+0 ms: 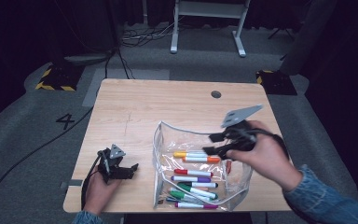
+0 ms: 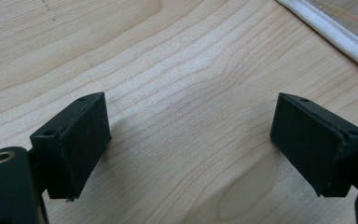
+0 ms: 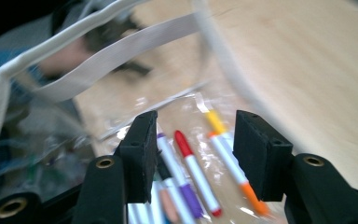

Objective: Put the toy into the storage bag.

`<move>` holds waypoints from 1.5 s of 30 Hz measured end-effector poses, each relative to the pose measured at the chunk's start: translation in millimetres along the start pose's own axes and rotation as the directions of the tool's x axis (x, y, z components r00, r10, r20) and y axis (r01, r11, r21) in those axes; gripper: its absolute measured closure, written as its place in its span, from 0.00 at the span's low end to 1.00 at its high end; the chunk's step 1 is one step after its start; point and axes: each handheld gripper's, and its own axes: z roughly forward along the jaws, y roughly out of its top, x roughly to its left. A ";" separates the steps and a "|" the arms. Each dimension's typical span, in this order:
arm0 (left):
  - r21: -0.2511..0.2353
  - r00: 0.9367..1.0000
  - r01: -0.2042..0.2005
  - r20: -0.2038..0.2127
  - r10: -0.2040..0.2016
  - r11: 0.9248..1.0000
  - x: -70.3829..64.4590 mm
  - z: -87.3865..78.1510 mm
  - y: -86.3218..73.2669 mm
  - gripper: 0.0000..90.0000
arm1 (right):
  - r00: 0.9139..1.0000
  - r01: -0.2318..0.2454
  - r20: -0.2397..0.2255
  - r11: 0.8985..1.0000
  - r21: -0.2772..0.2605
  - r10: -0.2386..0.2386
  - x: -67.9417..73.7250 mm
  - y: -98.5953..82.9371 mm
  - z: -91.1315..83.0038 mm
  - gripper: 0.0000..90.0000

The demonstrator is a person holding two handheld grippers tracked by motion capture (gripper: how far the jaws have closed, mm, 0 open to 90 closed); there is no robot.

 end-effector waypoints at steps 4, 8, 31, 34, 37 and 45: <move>0.001 1.000 0.006 0.001 -0.006 1.000 -0.5 -0.2 -0.3 0.13 | 0.988 -0.097 0.114 0.994 -0.045 0.101 -39.2 -17.9 -31.2 0.56; 0.001 1.000 0.008 0.001 -0.008 1.000 -0.7 -0.4 -0.6 0.13 | 0.961 -0.206 0.174 0.975 -0.079 0.217 -77.2 -41.5 -44.1 0.56; 0.001 1.000 0.008 0.000 -0.008 1.000 -0.8 -0.4 -0.6 0.13 | 0.906 -0.401 0.213 0.903 0.153 0.366 -126.5 -154.4 108.4 0.55; 0.001 1.000 0.008 0.000 -0.008 1.000 -0.8 -0.4 -0.6 0.13 | 0.914 -0.370 0.245 0.913 0.173 0.324 -124.9 -152.3 111.3 0.64; 0.001 1.000 0.008 0.000 -0.008 1.000 -0.8 -0.4 -0.6 0.13 | 0.914 -0.360 0.270 0.910 0.205 0.301 -126.1 -151.2 109.9 0.84; 0.001 1.000 0.008 0.001 -0.008 1.000 -0.7 -0.3 -0.5 0.13 | 0.907 -0.398 0.211 0.906 0.144 0.365 -126.3 -145.3 85.3 0.85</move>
